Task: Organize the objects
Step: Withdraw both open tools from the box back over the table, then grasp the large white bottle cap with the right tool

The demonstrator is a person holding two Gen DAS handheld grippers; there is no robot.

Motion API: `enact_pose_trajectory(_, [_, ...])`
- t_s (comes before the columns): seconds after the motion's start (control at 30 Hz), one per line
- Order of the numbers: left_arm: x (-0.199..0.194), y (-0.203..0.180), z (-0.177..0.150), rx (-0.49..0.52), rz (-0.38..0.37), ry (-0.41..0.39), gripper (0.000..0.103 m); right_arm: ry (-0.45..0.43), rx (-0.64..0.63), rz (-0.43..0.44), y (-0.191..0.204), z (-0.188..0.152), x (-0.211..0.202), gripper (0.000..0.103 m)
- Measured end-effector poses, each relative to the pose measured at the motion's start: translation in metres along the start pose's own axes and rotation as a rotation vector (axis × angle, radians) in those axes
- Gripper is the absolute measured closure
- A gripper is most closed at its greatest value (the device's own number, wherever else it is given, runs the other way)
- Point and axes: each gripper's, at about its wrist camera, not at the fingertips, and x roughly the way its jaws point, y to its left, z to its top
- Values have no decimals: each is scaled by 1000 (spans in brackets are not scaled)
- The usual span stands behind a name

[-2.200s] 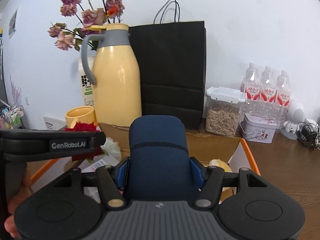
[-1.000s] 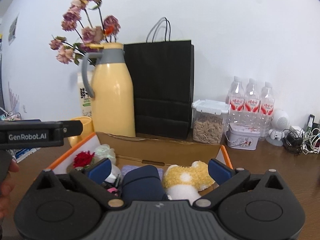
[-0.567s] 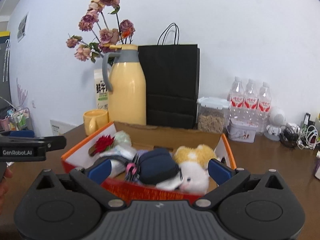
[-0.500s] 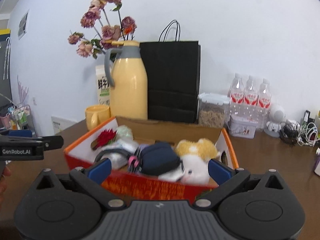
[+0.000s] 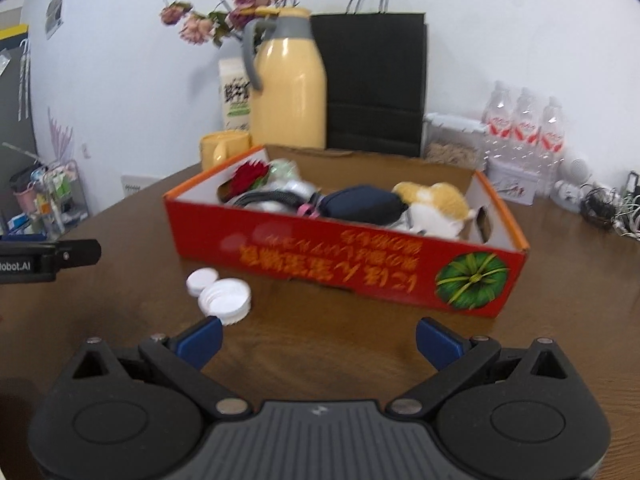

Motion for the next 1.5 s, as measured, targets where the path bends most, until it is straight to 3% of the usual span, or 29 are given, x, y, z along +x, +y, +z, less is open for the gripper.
enact_pose_trajectory(0.2, [-3, 13, -7, -21, 20, 16, 0, 37, -57, 52, 23, -1, 22, 0])
enact_pose_trajectory(0.53, [-7, 32, -7, -49, 52, 13, 0, 74, -128, 152, 47, 17, 72, 20])
enact_pose_trajectory(0.67, [-6, 35, -8, -55, 61, 15, 0, 66, -114, 187, 43, 18, 80, 51])
enact_pose_trajectory(0.77, [-4, 34, -7, -54, 61, 19, 0, 50, -110, 204, 41, 16, 78, 64])
enact_pose_trajectory(1.17, [9, 2, -3, 6, 33, 38, 0, -28, -53, 195, 24, 17, 67, 64])
enact_pose_trajectory(1.5, [38, -42, 4, 72, -16, 82, 0, -87, 12, 84, -27, 13, 49, 64])
